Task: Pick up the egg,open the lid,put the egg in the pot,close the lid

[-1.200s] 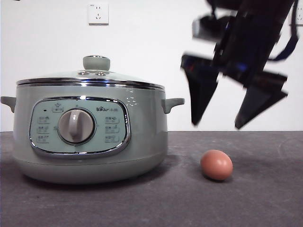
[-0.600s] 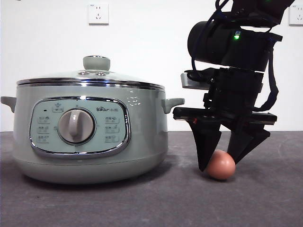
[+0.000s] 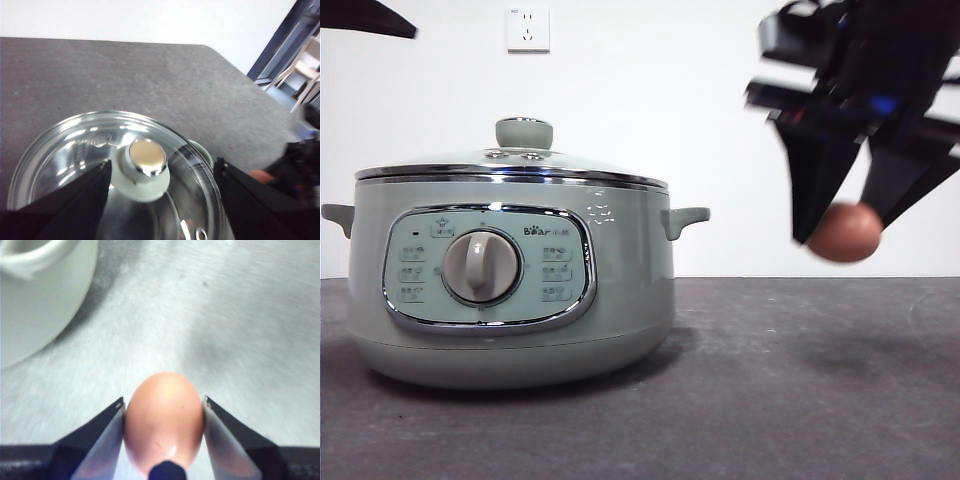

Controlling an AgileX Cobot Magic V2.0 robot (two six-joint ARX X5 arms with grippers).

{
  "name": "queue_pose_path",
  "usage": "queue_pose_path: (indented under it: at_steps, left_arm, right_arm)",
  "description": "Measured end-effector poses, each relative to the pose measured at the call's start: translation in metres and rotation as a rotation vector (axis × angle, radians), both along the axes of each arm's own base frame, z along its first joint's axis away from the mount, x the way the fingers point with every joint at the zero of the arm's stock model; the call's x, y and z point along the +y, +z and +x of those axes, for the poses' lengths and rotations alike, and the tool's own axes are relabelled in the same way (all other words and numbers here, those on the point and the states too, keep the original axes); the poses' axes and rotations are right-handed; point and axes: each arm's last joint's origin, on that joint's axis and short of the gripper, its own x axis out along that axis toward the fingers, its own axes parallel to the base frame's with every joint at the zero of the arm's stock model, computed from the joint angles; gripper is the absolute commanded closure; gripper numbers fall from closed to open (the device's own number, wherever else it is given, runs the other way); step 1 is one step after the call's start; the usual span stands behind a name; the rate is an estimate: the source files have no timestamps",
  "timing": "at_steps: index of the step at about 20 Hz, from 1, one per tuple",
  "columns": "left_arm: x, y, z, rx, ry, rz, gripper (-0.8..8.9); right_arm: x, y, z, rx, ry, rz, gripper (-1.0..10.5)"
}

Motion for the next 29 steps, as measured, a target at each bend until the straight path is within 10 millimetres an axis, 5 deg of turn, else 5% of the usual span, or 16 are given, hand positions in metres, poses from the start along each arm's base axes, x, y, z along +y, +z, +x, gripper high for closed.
queue_pose_path:
  at_steps: [5, 11, 15, 29]
  left_arm:
    - [-0.039, 0.011, 0.033, 0.060, 0.007, 0.195, 4.63]
    - [-0.076, -0.005, 0.075, 0.151, -0.028, 0.342, 4.64]
    - [-0.080, -0.020, 0.081, 0.220, -0.025, 0.395, 4.67]
    - [-0.079, -0.020, 0.080, 0.230, -0.018, 0.406, 5.05]
  right_arm:
    - [-0.017, 0.029, -0.022, -0.101, -0.026, 0.014, 9.6]
    - [-0.023, 0.034, -0.031, -0.090, -0.027, 0.005, 9.6]
    - [-0.023, 0.034, -0.031, -0.085, -0.027, 0.001, 9.6]
    - [-0.023, 0.034, -0.031, -0.084, -0.027, 0.001, 9.6]
